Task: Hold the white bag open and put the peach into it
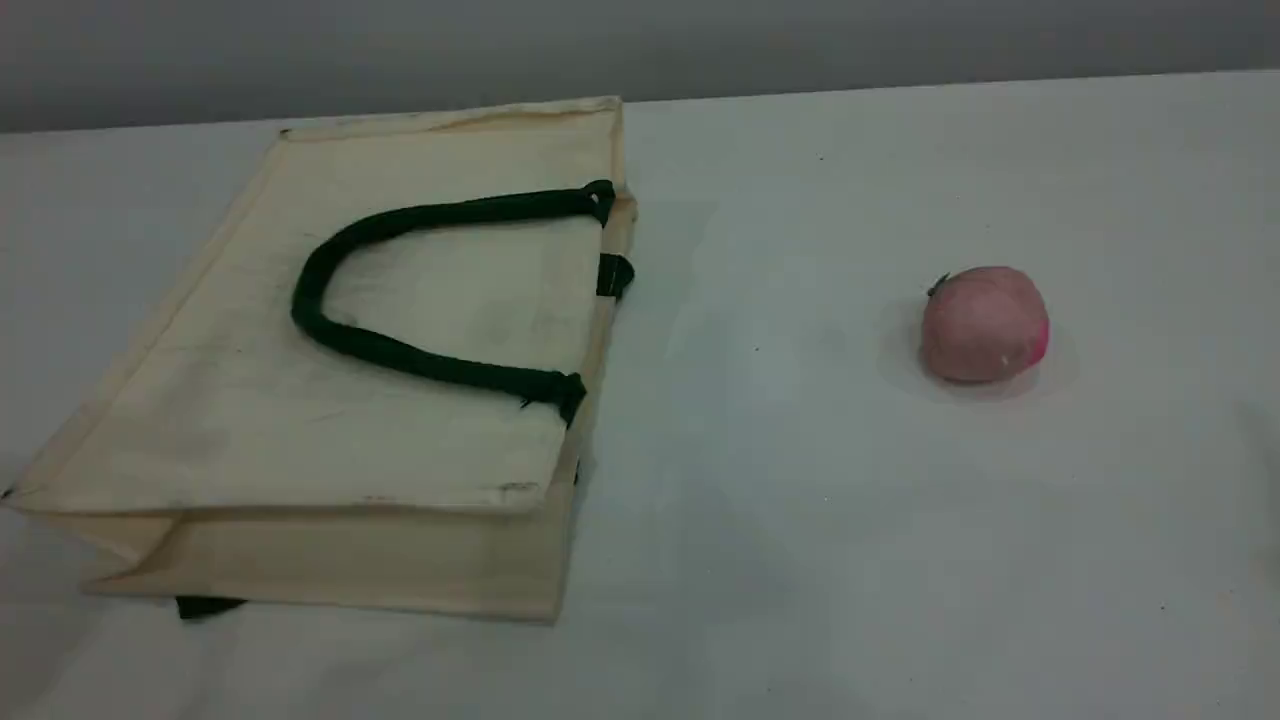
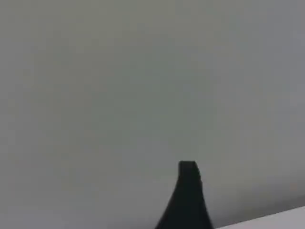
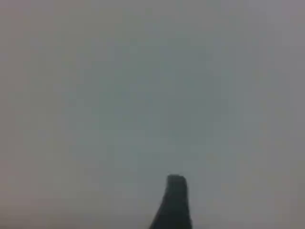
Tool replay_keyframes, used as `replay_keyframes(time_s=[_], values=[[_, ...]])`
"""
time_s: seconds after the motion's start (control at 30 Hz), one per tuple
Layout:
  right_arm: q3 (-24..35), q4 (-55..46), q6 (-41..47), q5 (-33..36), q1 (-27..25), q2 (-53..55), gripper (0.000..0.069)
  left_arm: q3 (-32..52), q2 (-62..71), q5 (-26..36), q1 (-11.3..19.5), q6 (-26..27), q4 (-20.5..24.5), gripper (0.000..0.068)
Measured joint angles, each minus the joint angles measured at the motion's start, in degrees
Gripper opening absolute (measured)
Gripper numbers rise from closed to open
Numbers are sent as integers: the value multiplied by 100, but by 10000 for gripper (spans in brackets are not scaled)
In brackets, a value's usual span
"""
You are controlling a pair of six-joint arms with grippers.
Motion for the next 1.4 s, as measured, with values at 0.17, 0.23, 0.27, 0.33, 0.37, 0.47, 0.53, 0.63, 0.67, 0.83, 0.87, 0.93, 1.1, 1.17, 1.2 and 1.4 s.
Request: replay_keyframes(time_s=[0.17, 0.23, 0.27, 0.33, 0.37, 0.47, 0.53, 0.63, 0.67, 0.83, 0.87, 0.93, 1.1, 1.17, 1.2, 1.4], values=[[0, 0, 0, 0, 0, 0, 580, 0, 0, 13, 0, 7, 0, 550], [0, 0, 0, 0, 0, 0, 580, 0, 0, 17, 0, 7, -6, 550], [0, 0, 0, 0, 0, 0, 580, 0, 0, 17, 0, 19, -45, 550], [0, 0, 0, 0, 0, 0, 580, 0, 0, 44, 0, 135, -277, 550], [0, 0, 0, 0, 0, 0, 580, 0, -5, 92, 0, 270, -473, 550], [0, 0, 0, 0, 0, 0, 580, 0, -5, 341, 0, 869, -1218, 550], [0, 0, 0, 0, 0, 0, 580, 0, -5, 472, 0, 1485, -1772, 550], [0, 0, 0, 0, 0, 0, 580, 0, -5, 664, 0, 2490, -2801, 550], [0, 0, 0, 0, 0, 0, 580, 0, -5, 727, 0, 2812, -3109, 550], [0, 0, 0, 0, 0, 0, 580, 0, -10, 889, 0, 4660, -4895, 550], [0, 0, 0, 0, 0, 0, 580, 0, -10, 926, 0, 4964, -5170, 550], [0, 0, 0, 0, 0, 0, 580, 0, -10, 1017, 0, 5391, -5550, 550], [0, 0, 0, 0, 0, 0, 580, 0, -10, 1084, 0, 5736, -5788, 550], [0, 0, 0, 0, 0, 0, 580, 0, -10, 1084, 0, 5731, -5778, 550], [0, 0, 0, 0, 0, 0, 580, 0, -10, 1046, 0, 5731, -5772, 550], [0, -27, -10, 0, 0, 0, 580, 0, -10, 1001, 0, 5731, -5768, 550]])
